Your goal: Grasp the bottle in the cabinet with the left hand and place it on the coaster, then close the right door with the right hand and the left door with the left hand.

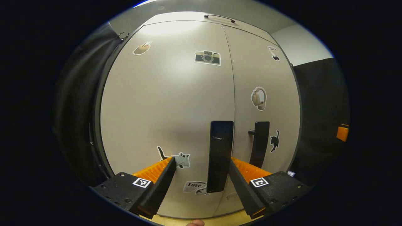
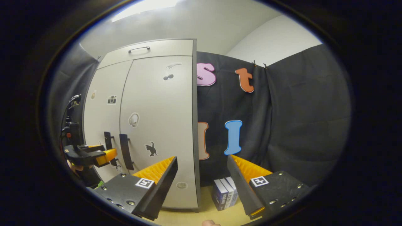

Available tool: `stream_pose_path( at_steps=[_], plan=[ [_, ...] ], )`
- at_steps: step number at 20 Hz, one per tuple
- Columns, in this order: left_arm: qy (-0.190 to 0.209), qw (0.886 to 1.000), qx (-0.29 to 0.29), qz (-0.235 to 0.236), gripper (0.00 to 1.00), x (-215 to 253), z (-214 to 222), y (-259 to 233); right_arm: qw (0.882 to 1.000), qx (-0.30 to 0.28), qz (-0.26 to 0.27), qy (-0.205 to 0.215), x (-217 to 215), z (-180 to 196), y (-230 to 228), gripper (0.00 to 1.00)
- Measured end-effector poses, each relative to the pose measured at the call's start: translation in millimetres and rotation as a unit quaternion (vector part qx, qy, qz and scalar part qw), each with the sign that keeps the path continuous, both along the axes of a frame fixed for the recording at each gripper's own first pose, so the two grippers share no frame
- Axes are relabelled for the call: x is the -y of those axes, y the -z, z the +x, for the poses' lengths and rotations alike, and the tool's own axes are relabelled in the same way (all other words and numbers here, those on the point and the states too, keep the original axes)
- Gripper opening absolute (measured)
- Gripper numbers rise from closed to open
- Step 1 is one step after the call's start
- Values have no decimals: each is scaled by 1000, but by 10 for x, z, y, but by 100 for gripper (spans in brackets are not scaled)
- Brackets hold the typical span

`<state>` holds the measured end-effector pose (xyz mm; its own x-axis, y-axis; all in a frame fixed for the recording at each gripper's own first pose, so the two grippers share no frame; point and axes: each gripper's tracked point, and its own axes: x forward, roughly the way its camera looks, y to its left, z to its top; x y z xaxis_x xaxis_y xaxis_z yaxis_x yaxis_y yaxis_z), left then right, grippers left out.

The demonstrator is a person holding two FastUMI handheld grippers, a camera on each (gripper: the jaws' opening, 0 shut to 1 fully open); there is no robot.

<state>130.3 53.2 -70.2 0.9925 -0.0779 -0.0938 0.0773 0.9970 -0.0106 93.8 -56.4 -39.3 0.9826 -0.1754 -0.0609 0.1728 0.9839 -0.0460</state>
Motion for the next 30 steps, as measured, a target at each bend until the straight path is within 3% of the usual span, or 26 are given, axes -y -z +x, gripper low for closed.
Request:
stream_pose_path(
  at_steps=[2, 6, 14, 16, 23, 30],
  plan=[
    [-4, 1000, 3, 12, 99, 39, -171, -151, 1000, 3, 3, -6, -25, -35, -57, 94],
    [-6, 1000, 18, -10, 99, 160, -594, -560, 999, 19, 9, -24, -113, -117, -230, 93],
    [-43, 998, 46, 2, 98, 126, -1435, -1108, 998, 31, 3, -56, -247, -419, -372, 96],
    [-48, 998, 49, 0, 98, 131, -1567, -1158, 997, 31, 8, -65, -290, -460, -381, 93],
    [-59, 996, 59, 13, 99, 180, -1702, -1248, 996, 37, 9, -82, -316, -561, -443, 95],
    [-27, 998, 56, 5, 99, 559, -1637, -1144, 997, 32, 19, -72, -84, -640, -467, 96]
  ],
)
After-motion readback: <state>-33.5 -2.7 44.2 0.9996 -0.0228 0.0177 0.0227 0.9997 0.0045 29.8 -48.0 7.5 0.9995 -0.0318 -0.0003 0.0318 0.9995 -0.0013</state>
